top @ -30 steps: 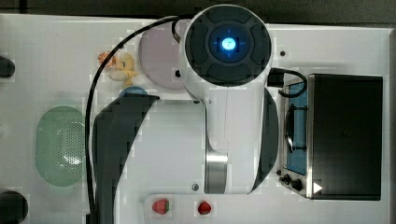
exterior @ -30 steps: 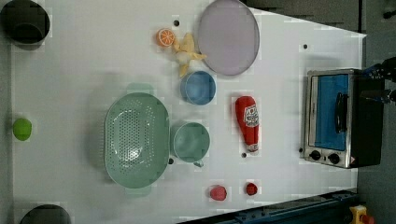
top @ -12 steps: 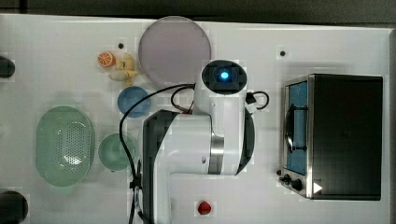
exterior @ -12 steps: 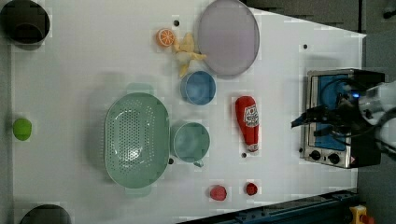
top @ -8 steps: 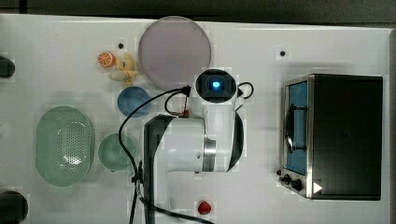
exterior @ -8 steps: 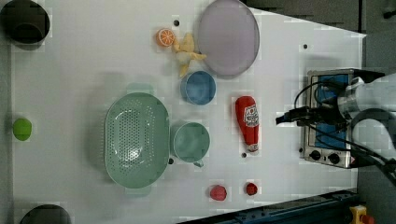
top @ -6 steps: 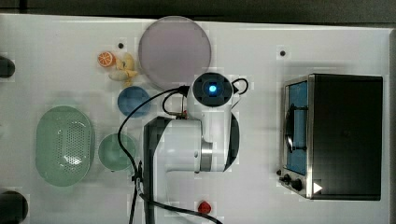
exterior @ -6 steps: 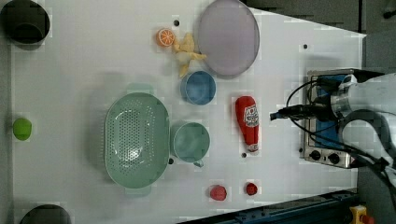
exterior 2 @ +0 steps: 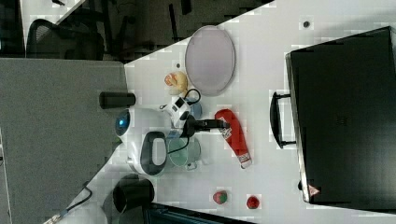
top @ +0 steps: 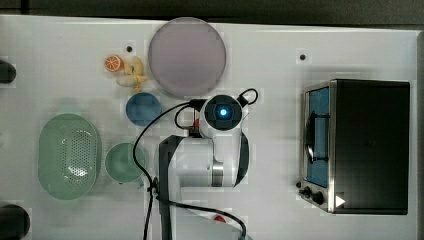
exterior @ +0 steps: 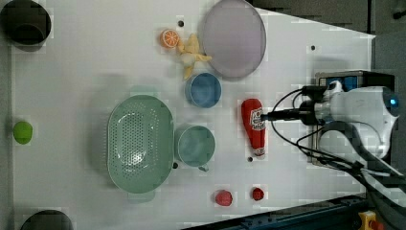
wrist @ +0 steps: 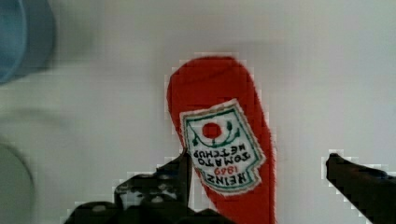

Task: Pick Ketchup from the table and place it in strainer.

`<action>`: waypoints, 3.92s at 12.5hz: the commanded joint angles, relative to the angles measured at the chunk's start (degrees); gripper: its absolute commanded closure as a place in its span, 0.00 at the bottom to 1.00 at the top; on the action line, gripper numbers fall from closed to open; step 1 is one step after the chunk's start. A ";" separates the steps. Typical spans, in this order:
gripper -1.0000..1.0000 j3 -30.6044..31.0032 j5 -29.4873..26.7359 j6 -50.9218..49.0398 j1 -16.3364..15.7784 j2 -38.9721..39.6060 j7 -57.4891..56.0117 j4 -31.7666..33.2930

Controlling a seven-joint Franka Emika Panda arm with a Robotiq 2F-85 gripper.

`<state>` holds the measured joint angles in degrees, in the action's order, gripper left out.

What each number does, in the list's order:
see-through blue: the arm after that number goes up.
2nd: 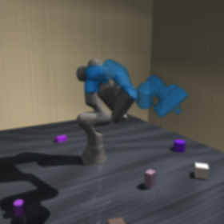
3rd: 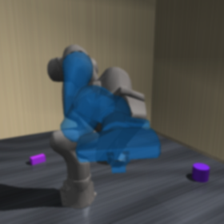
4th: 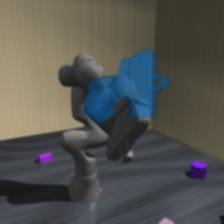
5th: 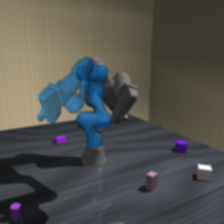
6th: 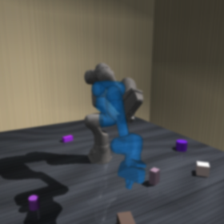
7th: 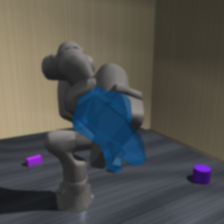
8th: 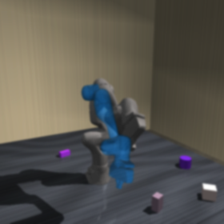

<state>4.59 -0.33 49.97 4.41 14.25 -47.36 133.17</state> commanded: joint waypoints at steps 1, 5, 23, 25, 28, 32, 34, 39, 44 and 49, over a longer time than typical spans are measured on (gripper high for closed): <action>0.00 0.41 3.54 3.88 -0.54 3.35 -2.77 0.87; 0.00 0.43 5.37 7.15 -0.81 7.80 -2.77 0.87; 0.37 9.44 -2.76 -22.92 -3.73 -19.80 2.38 -8.29; 0.37 13.50 -5.21 -23.09 -5.19 -19.27 9.34 -9.95; 0.37 20.06 -5.36 -21.88 -7.13 -16.82 26.20 -10.66; 0.37 27.64 -5.36 -9.44 -8.88 -7.94 38.97 -10.72; 0.37 29.54 -5.29 0.04 -9.58 -1.93 42.23 -10.72; 0.12 29.85 -4.99 13.09 -11.90 12.19 43.72 -11.63; 0.00 30.57 -4.97 10.72 -12.12 7.88 51.63 -14.73; 0.00 28.24 -5.05 -17.07 -8.46 -8.94 54.39 -19.00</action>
<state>32.79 -5.41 33.88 -5.31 7.39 2.45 116.38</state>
